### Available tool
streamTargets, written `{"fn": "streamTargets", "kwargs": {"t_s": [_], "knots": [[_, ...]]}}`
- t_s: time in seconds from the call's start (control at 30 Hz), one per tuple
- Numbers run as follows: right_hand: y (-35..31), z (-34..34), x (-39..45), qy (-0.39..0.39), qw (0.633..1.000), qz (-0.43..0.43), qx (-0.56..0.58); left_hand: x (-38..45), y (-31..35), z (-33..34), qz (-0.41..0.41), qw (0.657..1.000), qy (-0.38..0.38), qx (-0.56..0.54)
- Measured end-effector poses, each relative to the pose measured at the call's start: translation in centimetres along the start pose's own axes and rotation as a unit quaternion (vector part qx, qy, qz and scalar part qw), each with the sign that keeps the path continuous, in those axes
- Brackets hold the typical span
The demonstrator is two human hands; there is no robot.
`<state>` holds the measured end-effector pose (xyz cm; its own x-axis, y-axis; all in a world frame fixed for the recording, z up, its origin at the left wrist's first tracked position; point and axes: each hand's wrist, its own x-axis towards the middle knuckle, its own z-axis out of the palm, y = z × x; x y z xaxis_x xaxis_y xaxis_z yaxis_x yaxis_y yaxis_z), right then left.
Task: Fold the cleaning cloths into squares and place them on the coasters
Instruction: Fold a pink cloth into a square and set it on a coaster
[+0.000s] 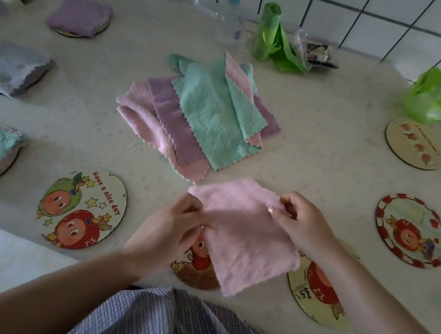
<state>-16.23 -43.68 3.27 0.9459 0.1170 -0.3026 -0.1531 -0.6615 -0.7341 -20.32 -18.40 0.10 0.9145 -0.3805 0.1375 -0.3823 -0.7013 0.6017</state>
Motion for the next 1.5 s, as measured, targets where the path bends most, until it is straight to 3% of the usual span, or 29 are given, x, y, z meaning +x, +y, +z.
{"fn": "streamTargets", "kwargs": {"t_s": [0.1,0.2,0.27,0.3,0.33,0.37,0.43,0.47,0.53,0.63,0.9,1.03,1.23,1.37,1.5], "knots": [[0.3,0.9,-1.5,0.006,0.996,0.037,0.075,0.4,0.7,0.3,-0.178,0.969,0.044,-0.167],[0.8,2.1,-2.8,-0.001,0.984,0.085,0.158,0.7,2.1,1.1,-0.348,0.838,0.037,-0.419],[1.1,2.8,-3.5,-0.012,0.982,0.08,0.17,0.6,2.6,1.4,-0.405,0.737,0.018,-0.541],[1.2,3.0,-3.8,-0.019,0.983,0.07,0.167,0.5,2.7,1.5,-0.418,0.71,0.005,-0.567],[1.3,3.2,-4.0,-0.026,0.984,0.064,0.163,0.4,2.6,1.7,-0.419,0.712,-0.01,-0.564],[1.2,3.4,-4.1,-0.031,0.986,0.057,0.156,0.3,2.4,1.9,-0.403,0.752,-0.029,-0.521],[1.0,3.4,-4.3,-0.02,0.991,0.026,0.13,0.5,2.2,2.0,-0.322,0.875,-0.07,-0.355],[0.8,3.5,-4.4,0.001,0.993,0.004,0.116,0.8,2.2,1.9,-0.27,0.914,-0.076,-0.294],[0.6,3.5,-4.5,0.051,0.993,-0.028,0.103,1.5,2.1,1.5,-0.199,0.942,-0.068,-0.262],[0.8,4.0,-4.4,0.077,0.992,-0.01,0.104,2.3,1.0,1.8,-0.187,0.943,-0.078,-0.265],[2.4,6.2,-4.3,0.034,0.972,0.147,0.181,0.7,-0.8,3.1,-0.272,0.901,-0.114,-0.317],[3.1,6.2,-6.4,0.004,0.964,0.132,0.232,-1.3,-1.5,2.5,-0.273,0.89,-0.111,-0.347],[3.1,7.0,-8.5,-0.031,0.979,0.073,0.188,-2.8,-0.9,1.6,-0.286,0.865,-0.186,-0.368],[1.9,6.3,-8.3,-0.008,0.982,0.069,0.174,-2.1,0.4,1.2,-0.285,0.866,-0.142,-0.387],[1.5,6.1,-7.6,0.005,0.964,0.121,0.235,-1.2,0.6,1.0,-0.377,0.809,-0.151,-0.425]]}}
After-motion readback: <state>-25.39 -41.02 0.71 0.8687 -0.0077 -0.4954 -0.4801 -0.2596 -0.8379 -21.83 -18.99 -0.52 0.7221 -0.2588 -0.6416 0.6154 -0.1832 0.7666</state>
